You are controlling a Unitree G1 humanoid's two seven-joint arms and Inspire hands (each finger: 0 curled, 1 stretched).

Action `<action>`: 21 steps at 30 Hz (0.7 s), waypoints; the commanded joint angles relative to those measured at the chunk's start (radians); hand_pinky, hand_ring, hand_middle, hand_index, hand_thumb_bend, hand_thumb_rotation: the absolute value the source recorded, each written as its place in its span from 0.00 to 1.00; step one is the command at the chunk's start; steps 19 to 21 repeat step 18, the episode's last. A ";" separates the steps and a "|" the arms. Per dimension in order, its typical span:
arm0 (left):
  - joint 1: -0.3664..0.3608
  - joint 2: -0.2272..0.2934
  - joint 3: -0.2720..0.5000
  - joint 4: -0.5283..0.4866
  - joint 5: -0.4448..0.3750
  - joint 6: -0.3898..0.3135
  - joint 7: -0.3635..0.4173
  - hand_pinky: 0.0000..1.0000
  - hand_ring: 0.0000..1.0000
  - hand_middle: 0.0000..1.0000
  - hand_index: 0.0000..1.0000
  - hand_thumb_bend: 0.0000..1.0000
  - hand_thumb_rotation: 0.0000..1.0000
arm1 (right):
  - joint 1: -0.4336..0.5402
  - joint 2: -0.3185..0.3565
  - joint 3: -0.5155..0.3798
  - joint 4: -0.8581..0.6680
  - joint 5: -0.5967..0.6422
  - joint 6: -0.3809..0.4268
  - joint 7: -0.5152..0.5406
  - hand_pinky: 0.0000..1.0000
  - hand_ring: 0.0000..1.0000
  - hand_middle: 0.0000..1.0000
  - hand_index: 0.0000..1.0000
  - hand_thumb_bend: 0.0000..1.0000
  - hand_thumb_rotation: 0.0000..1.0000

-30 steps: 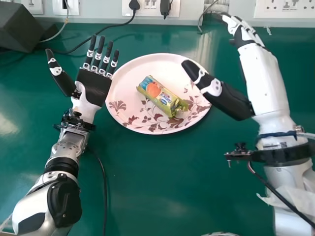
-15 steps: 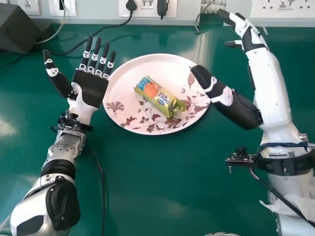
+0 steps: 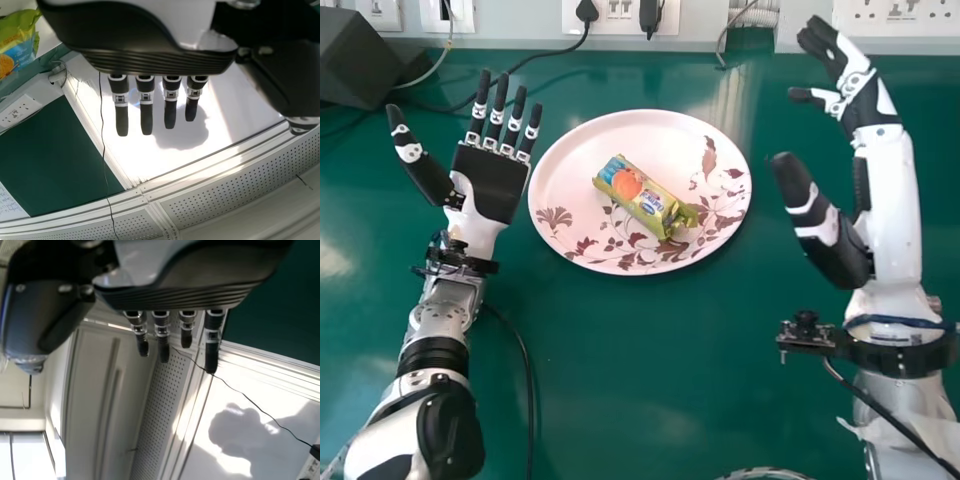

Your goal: Pick up biscuit and place it in the plate

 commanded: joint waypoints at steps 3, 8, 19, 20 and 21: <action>0.076 -0.039 -0.013 0.033 0.016 -0.005 -0.001 0.75 0.82 0.91 0.95 0.95 0.84 | 0.048 0.017 -0.025 -0.003 0.031 -0.020 0.000 0.75 0.88 0.93 0.96 0.92 0.72; 0.065 -0.045 -0.017 0.050 0.015 -0.003 0.001 0.75 0.80 0.89 0.95 0.99 0.85 | 0.079 0.046 -0.024 -0.035 0.070 0.013 0.007 0.75 0.87 0.93 0.95 0.91 0.73; 0.060 -0.066 -0.044 0.044 0.034 0.008 0.019 0.87 0.86 0.92 0.97 0.96 0.82 | 0.185 0.073 -0.029 -0.048 0.352 -0.027 0.072 0.72 0.86 0.93 0.97 0.83 0.67; 0.060 -0.066 -0.044 0.044 0.034 0.008 0.019 0.87 0.86 0.92 0.97 0.96 0.82 | 0.185 0.073 -0.029 -0.048 0.352 -0.027 0.072 0.72 0.86 0.93 0.97 0.83 0.67; 0.060 -0.066 -0.044 0.044 0.034 0.008 0.019 0.87 0.86 0.92 0.97 0.96 0.82 | 0.185 0.073 -0.029 -0.048 0.352 -0.027 0.072 0.72 0.86 0.93 0.97 0.83 0.67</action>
